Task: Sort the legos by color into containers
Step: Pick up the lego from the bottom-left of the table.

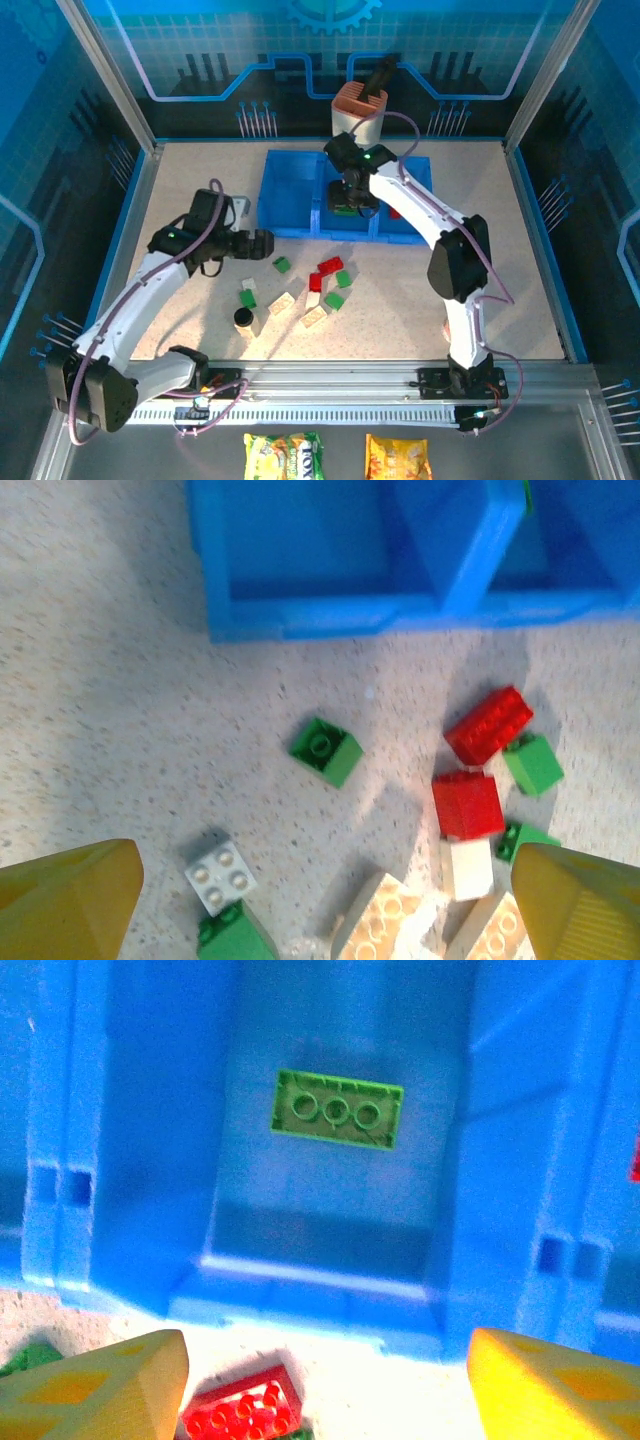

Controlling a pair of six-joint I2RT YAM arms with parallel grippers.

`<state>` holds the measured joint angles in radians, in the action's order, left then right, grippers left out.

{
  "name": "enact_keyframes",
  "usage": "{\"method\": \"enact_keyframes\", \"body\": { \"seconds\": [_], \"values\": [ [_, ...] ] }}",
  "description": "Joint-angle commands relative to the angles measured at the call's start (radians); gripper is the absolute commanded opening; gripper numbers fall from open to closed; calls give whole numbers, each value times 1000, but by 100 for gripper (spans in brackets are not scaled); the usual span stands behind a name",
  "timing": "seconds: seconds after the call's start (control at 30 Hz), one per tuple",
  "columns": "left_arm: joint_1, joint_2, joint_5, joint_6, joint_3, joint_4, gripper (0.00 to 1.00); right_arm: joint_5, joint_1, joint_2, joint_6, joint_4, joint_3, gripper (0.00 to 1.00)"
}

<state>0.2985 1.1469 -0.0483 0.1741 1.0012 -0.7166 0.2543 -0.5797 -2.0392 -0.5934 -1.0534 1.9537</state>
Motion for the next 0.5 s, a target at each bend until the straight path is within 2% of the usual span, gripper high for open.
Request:
{"method": "enact_keyframes", "body": {
  "seconds": [0.0, 0.3, 0.4, 0.47],
  "values": [
    [65, 29, 41, -34, 13, -81, 96, 2, 1, 106, 0, 38, -85, 74],
    [155, 101, -4, -126, -29, -90, 91, -10, 57, 312, 0, 106, -323, 74],
    [162, 137, 21, -88, -30, -89, 90, -12, 79, 359, 2, 118, -377, 73],
    [161, 166, 78, -20, -31, -99, 89, -14, 92, 386, 3, 126, -409, 73]
  ]
}}
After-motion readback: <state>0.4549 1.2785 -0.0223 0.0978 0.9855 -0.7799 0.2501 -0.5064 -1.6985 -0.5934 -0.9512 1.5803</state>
